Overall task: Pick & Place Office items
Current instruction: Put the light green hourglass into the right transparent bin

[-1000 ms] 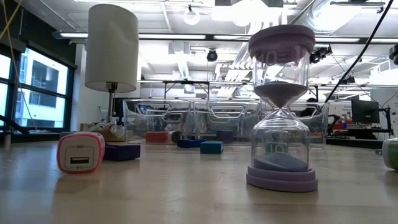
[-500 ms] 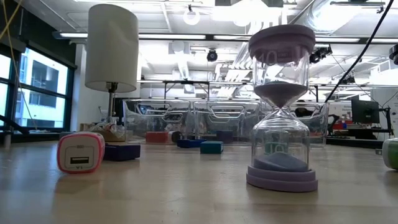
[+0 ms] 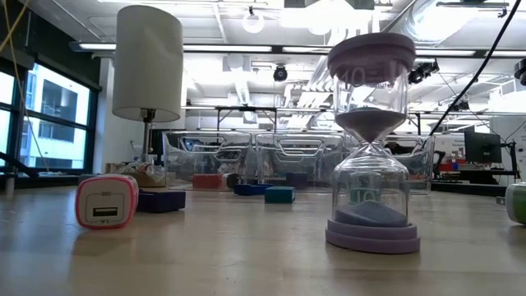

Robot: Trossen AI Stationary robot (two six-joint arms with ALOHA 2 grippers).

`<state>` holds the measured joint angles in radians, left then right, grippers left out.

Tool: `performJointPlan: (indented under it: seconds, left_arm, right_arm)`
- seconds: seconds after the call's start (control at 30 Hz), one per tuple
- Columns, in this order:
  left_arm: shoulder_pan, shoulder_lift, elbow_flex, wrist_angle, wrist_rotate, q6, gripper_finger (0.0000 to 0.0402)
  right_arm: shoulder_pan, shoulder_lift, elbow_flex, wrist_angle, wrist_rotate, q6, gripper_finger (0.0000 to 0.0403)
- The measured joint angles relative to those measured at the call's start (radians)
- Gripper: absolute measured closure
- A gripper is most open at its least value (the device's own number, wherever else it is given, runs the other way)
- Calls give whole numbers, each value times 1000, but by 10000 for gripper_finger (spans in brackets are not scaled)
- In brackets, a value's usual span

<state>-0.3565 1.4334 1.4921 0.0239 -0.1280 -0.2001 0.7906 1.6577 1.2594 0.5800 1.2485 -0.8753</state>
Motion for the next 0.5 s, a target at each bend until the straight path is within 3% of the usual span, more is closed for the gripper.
performJointPlan:
  seconds: [0.5]
  left_arm:
    - [10, 34, 2, 53, -8, 8, 239]
  right_arm:
    - [-85, 0, 0, 92, 25, -179, 34]
